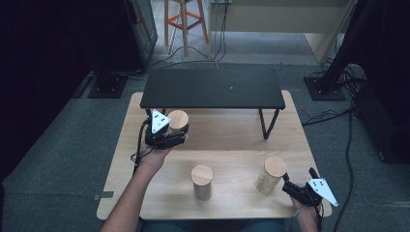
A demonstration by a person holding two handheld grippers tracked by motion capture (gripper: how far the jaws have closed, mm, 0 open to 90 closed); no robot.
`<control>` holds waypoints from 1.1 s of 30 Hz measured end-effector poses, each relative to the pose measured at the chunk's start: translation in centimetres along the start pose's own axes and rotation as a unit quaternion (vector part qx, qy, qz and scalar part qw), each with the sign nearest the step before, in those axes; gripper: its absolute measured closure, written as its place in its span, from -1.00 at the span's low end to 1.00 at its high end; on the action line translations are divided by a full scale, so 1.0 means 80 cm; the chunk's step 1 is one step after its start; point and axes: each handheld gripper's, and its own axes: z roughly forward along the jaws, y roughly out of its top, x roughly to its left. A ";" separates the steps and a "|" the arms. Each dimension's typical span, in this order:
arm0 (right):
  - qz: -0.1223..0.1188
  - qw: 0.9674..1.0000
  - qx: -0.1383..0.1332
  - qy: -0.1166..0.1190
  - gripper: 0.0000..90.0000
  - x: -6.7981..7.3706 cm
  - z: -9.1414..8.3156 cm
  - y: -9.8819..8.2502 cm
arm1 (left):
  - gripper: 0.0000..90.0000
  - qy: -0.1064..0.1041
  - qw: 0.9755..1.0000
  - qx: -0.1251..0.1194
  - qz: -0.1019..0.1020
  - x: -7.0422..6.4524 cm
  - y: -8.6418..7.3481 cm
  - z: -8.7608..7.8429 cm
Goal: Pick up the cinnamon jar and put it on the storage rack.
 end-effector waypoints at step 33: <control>0.003 1.000 -0.004 0.003 -1.00 -0.002 -0.001 -0.002 | -0.42 0.021 0.999 -0.041 -0.001 0.026 0.084 0.037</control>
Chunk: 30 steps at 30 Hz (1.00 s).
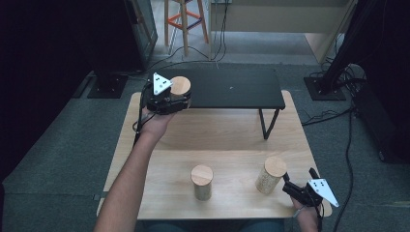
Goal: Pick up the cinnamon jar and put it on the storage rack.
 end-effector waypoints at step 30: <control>0.001 1.000 0.000 0.002 -1.00 -0.001 0.000 0.000 | -0.42 0.044 0.998 0.039 -0.026 0.024 0.018 0.058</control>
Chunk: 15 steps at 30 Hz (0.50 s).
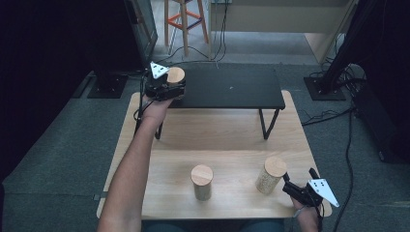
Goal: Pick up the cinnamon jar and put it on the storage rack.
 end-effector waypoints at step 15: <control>-0.002 1.000 0.002 0.000 -1.00 0.000 0.000 0.001 | -0.43 -0.008 0.999 0.031 -0.021 0.009 0.007 0.016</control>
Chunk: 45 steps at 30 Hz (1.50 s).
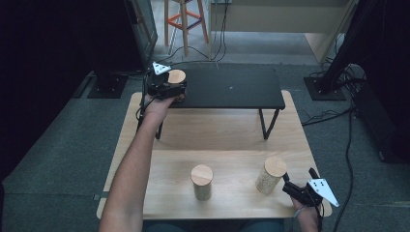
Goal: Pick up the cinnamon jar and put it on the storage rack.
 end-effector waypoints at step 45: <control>-0.007 1.000 0.003 0.008 -1.00 -0.002 0.001 0.001 | -1.00 -0.002 0.998 -0.065 -0.006 -0.024 -0.061 -0.082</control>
